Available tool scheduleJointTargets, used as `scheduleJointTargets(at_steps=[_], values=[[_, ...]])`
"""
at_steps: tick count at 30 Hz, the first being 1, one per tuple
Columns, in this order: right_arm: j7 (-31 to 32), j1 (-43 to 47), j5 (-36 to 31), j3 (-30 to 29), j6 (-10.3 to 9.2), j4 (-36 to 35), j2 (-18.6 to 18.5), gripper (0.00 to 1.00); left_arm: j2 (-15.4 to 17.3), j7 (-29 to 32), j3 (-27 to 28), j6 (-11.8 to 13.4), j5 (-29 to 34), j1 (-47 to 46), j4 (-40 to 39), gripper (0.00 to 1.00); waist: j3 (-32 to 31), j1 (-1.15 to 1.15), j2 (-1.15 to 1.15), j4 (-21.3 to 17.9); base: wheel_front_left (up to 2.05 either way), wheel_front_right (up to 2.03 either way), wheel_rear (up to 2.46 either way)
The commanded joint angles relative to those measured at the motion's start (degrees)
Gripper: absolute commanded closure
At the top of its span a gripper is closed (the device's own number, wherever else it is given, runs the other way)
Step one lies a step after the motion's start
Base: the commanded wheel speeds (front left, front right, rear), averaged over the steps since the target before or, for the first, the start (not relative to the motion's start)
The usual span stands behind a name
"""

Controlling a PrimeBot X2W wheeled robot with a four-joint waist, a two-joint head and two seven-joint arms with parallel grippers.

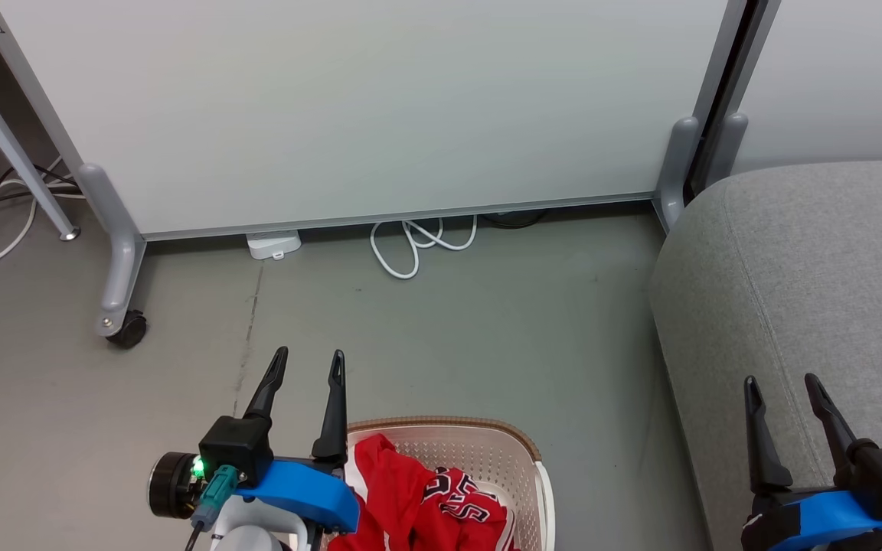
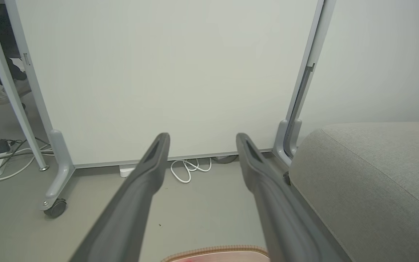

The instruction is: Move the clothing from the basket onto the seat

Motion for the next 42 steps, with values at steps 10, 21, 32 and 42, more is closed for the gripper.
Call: scheduleJointTargets(at_steps=[10,21,32,42], values=[[-0.48,-0.27,0.29,0.3,0.13,0.32,-0.31,0.0,0.0,-0.29,0.57,0.25,0.29,-1.22,0.31,0.0,1.02,0.0,0.0,-0.44,0.0,0.0,0.0],[-0.61,-3.44,0.62,2.75,0.13,-0.9,-0.3,0.0,0.39,-0.28,1.29,-0.03,2.39,-3.12,1.74,0.0,7.02,0.0,0.0,-2.93,0.0,0.0,0.0],[-1.26,-9.5,2.46,8.01,0.12,-1.91,-0.28,0.0,2.79,-0.24,2.87,-0.2,4.28,-7.24,6.89,0.0,18.16,0.0,0.0,-9.16,0.0,0.0,0.0],[-1.49,-13.52,6.05,12.32,0.08,-3.2,-0.22,0.0,6.54,-0.24,4.69,0.47,4.64,-11.12,17.13,0.0,26.54,0.0,0.0,-15.79,0.0,0.0,0.0]])
